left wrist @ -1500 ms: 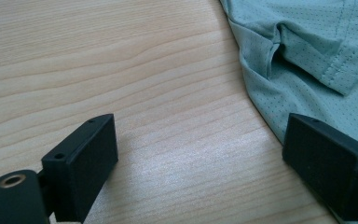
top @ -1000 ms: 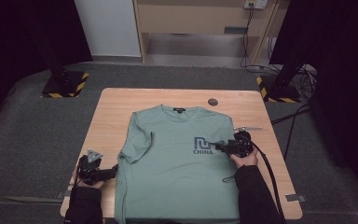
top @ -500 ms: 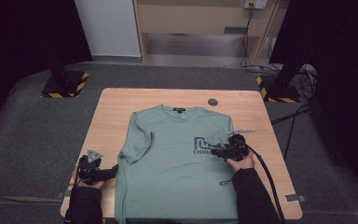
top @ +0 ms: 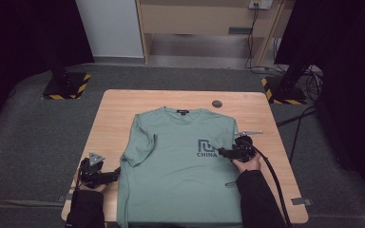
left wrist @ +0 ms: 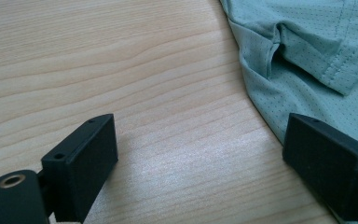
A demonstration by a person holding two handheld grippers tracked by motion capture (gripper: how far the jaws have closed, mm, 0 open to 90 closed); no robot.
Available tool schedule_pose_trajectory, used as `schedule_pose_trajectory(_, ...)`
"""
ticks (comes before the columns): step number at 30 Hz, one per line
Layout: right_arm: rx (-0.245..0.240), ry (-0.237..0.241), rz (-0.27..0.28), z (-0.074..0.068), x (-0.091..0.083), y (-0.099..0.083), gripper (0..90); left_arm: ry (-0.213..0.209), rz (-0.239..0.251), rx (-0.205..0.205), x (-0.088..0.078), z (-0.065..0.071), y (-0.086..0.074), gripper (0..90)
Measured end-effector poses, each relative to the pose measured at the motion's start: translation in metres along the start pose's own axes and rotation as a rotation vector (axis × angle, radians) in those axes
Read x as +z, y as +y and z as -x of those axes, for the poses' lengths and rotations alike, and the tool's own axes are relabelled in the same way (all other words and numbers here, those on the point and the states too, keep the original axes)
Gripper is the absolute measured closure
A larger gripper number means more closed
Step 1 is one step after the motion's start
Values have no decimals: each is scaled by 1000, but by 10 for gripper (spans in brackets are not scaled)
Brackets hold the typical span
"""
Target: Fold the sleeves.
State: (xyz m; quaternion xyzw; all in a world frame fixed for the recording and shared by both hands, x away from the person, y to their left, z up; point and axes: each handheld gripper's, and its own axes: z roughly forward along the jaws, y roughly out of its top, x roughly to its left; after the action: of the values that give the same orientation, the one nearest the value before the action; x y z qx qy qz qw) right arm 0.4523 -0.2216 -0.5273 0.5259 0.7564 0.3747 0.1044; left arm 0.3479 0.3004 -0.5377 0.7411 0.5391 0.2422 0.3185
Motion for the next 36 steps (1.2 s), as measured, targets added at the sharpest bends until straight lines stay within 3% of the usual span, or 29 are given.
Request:
schedule_pose_trajectory(8,-28,33,-10,-11,-3,-5,226,-5,-3,-5,0,0,0,92)
schedule_pose_trajectory(15,-53,36,62,-14,-28,-11,224,-28,-9,-26,-2,-1,2,101)
schedule_pose_trajectory(22,-71,-23,153,-6,-56,-24,192,-54,17,-33,-5,1,9,104)
schedule_pose_trajectory(31,-41,-91,186,10,-79,-41,139,-87,52,-31,-13,5,19,107)
schedule_pose_trajectory(36,-52,-154,186,17,-88,-48,127,-96,73,-26,-21,7,24,109)
